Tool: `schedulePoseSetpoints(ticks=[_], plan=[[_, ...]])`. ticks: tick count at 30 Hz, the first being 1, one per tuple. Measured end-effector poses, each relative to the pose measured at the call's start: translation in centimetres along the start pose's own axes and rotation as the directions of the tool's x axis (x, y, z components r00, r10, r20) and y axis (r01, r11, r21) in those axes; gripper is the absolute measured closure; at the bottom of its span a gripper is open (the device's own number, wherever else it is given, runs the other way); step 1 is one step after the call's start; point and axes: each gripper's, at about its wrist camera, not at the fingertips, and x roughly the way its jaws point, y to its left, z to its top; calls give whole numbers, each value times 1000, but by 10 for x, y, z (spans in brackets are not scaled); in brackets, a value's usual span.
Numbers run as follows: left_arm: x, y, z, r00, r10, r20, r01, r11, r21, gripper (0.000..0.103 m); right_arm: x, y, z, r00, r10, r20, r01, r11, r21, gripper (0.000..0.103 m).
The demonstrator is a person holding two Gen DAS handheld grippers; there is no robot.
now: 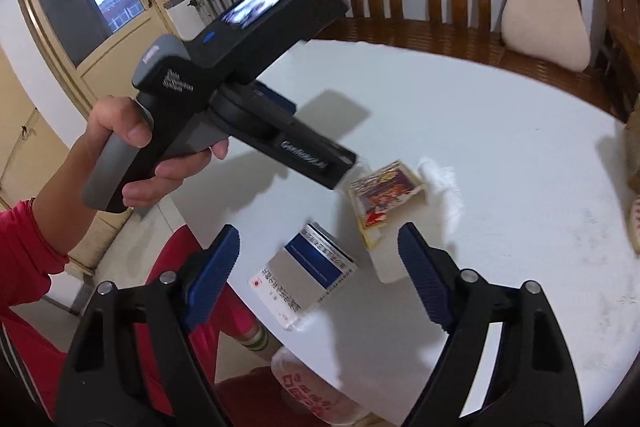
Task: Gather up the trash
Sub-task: 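Close the right gripper on the purple-and-yellow card box while the left gripper grasps the clear plastic cup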
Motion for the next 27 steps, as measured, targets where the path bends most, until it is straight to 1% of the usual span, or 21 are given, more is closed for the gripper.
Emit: schedulePoseSetpoints(ticks=[4, 7, 10, 14, 19, 23, 25, 27], plan=[[8, -5, 5, 1000, 7, 1, -7, 1000, 0, 9, 16, -5, -2, 1000, 28, -9, -28, 999, 32, 23], [13, -8, 4, 1000, 22, 0, -22, 1000, 5, 9, 22, -10, -2, 999, 33, -13, -32, 998, 52, 24], [19, -6, 4, 1000, 16, -5, -16, 1000, -1, 9, 28, -12, 1, 999, 40, -19, -39, 997, 68, 26], [27, -2, 3, 1000, -11, -18, 11, 1000, -28, 9, 34, -17, 3, 999, 46, -28, -43, 995, 88, 26], [31, 1, 4, 1000, -26, -14, 25, 999, -46, 9, 40, -20, 0, 998, 56, -37, -52, 992, 116, 27], [35, 5, 5, 998, -56, -24, 54, 996, -70, 13, 46, -27, 2, 996, 86, -34, -80, 985, 151, 32], [35, 7, 5, 998, -64, -24, 62, 995, -76, 15, 48, -28, 4, 995, 92, -32, -86, 984, 158, 38], [38, 11, 5, 997, -69, -27, 66, 995, -78, 17, 51, -30, 6, 995, 96, -36, -88, 982, 167, 49]])
